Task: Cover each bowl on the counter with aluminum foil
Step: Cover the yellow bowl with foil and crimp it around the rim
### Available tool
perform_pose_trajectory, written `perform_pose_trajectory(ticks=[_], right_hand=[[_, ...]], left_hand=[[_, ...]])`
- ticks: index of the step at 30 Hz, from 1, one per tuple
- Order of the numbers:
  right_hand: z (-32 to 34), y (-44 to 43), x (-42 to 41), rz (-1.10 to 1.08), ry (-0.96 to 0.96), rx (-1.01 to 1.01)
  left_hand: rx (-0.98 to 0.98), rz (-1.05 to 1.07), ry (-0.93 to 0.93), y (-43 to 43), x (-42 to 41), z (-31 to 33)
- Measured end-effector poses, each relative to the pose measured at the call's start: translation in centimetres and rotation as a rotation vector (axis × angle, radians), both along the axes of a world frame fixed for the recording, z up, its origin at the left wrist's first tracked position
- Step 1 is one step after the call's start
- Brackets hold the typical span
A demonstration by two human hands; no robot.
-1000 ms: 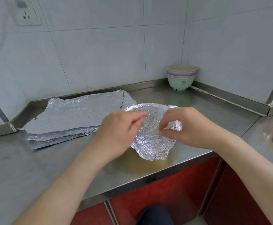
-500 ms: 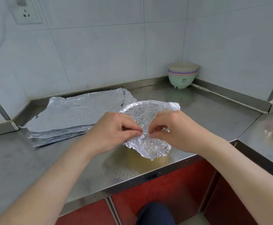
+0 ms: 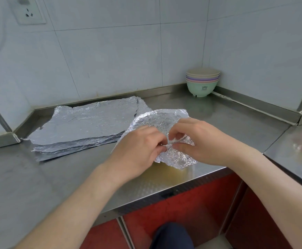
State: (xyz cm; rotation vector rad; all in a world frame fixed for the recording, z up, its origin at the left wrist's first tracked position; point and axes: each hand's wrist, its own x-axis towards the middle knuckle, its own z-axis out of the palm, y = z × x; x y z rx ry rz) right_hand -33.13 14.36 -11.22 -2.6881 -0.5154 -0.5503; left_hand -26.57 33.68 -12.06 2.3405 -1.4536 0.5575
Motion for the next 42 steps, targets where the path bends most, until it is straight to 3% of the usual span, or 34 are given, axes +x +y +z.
perform_pose_trajectory(ticks=[7, 12, 19, 23, 26, 29, 33, 35, 37, 39, 42], right_hand=[[-0.6, 1.3, 0.2, 0.02, -0.056, 0.087], [-0.5, 1.2, 0.4, -0.013, -0.03, 0.065], [-0.4, -0.3, 0.5, -0.057, -0.01, -0.006], [0.3, -1.2, 0.1, -0.037, 0.009, 0.087], [0.7, -1.2, -0.1, -0.033, 0.011, 0.122], [0.3, -0.7, 0.0, -0.042, -0.003, 0.03], [-0.6, -0.9, 0.0, -0.099, -0.071, -0.025], [-1.0, -1.4, -0.1, -0.125, -0.111, -0.03], [-1.1, -1.9, -0.4, -0.162, -0.141, 0.029], [-1.3, -2.6, -0.6, -0.198, -0.162, 0.133], [-1.8, -3.5, -0.7, -0.233, -0.195, 0.25]], left_hand=[[-0.15, 0.108, 0.344, 2.7, 0.9, 4.0], [-0.065, 0.106, 0.477, 3.7, 2.2, 3.2], [-0.118, 0.031, 0.441, 3.0, 1.8, 1.3], [-0.147, 0.022, 0.433, 2.2, 1.4, 1.2], [-0.23, 0.007, 0.5, 1.7, 1.5, 1.0], [-0.346, 0.01, 0.516, 1.7, 1.4, 0.6], [-0.59, 0.196, 0.47, 3.2, 3.0, 0.6], [-0.5, 0.389, 0.44, 4.2, 4.8, 0.1], [-0.248, 0.53, 0.389, 5.0, 6.9, -1.4], [-0.021, 0.533, 0.312, 5.3, 8.6, -3.0], [0.128, 0.498, 0.265, 4.7, 10.0, -4.6]])
